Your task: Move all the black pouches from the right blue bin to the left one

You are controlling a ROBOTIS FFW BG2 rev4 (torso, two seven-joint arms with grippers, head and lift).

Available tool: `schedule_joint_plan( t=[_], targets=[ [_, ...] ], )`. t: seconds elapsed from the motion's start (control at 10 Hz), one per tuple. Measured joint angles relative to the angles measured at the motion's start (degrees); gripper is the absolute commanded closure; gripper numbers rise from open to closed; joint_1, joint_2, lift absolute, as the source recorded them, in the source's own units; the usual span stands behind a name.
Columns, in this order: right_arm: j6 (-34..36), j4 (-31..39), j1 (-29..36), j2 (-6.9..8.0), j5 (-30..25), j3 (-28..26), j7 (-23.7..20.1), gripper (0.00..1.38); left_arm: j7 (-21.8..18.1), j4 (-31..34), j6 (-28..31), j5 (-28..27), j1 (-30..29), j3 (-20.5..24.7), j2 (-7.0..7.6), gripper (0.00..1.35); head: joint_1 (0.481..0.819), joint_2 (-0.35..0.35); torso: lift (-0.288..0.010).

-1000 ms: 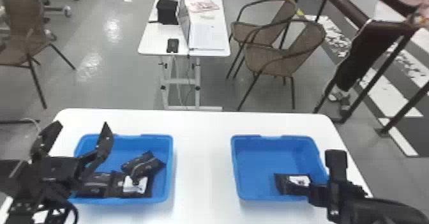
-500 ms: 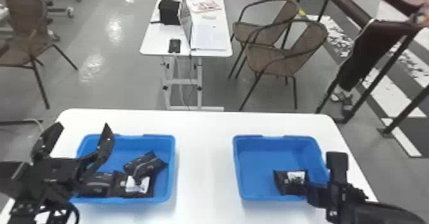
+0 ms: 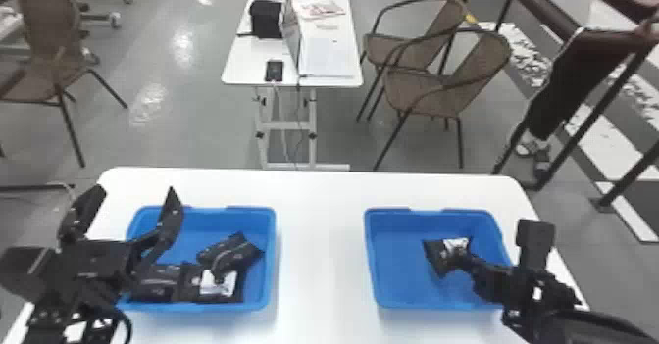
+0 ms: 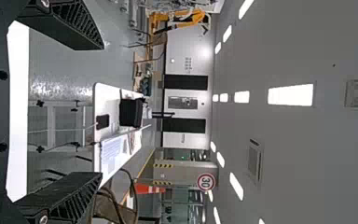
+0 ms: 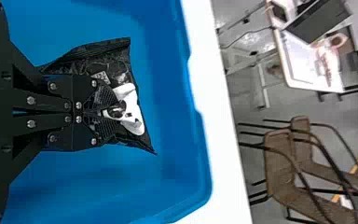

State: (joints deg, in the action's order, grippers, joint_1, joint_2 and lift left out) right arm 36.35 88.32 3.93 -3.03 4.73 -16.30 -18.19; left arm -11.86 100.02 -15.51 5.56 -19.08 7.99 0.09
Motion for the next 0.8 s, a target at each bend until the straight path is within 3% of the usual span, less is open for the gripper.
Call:
schedule_joint_plan(
  t=[0.2,0.3,0.5,0.6,0.8],
  targets=[
    [-0.50,7.68,0.89,0.00,6.13,1.36,-0.84,1.28,0.00,0.05,-0.23,0.15,0.07,0.04,0.00,0.05,0.695,-0.037,0.000],
    [-1.45,8.15,-0.24,-0.44,10.88,2.72,-2.47,1.28,0.00,0.10,-0.12,0.53,0.25,-0.08,0.00,0.05,0.695,-0.007,0.000],
    [-4.87,1.83,-5.88,-2.27,19.62,9.90,-7.35,1.28,0.00,0.37,0.52,1.62,0.74,-0.73,0.00,0.05,0.695,0.081,0.000],
    [-8.22,-4.79,-10.01,-2.62,22.58,14.14,-12.69,1.28,0.00,0.43,0.77,2.13,1.15,-1.24,0.00,0.05,0.695,0.109,0.000],
    [-13.36,-16.76,-17.17,-1.10,23.69,20.64,-19.33,1.28,0.00,0.60,1.78,3.64,2.28,-2.87,0.00,0.05,0.695,0.176,0.000]
  ],
)
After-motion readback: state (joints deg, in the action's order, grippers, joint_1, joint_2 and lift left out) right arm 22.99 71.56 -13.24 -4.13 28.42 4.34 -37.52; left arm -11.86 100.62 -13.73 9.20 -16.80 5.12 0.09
